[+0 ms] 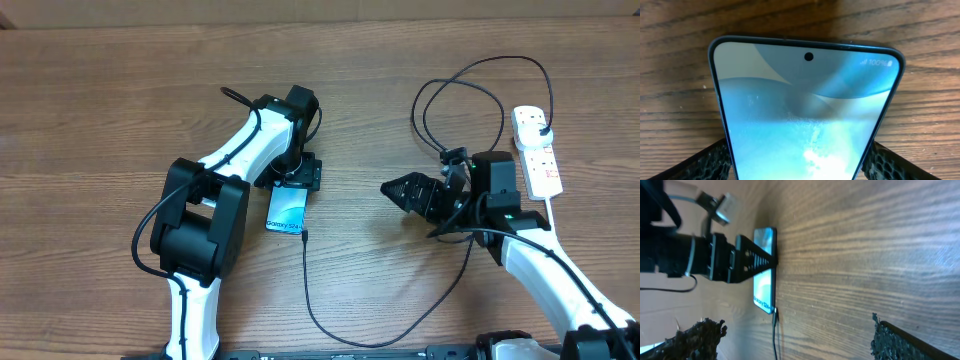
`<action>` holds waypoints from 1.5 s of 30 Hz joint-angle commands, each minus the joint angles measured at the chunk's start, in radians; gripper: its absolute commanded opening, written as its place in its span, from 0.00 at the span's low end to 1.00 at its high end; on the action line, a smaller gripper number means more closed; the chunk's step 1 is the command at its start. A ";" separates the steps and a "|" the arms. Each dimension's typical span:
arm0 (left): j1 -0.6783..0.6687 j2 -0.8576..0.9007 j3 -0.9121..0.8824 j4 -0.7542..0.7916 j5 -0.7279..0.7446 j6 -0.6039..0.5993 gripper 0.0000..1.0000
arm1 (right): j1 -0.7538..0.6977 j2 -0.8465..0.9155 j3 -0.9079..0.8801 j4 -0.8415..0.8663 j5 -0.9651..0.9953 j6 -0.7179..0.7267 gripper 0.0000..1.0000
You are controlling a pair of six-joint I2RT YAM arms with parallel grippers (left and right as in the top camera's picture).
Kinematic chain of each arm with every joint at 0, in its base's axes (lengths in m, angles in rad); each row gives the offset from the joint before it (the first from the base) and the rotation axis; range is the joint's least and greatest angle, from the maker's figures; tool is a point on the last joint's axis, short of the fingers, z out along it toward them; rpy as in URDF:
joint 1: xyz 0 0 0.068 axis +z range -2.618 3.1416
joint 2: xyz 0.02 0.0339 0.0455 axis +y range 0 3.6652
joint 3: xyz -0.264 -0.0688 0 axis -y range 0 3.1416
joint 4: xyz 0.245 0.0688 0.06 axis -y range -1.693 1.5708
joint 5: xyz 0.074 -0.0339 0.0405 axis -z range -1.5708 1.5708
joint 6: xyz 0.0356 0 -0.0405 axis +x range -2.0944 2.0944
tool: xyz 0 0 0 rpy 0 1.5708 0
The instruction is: Plug charger to phone and switch on socket
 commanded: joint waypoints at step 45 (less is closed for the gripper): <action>-0.032 0.018 -0.009 -0.014 -0.030 -0.003 0.89 | 0.200 0.093 0.025 0.061 0.083 0.045 1.00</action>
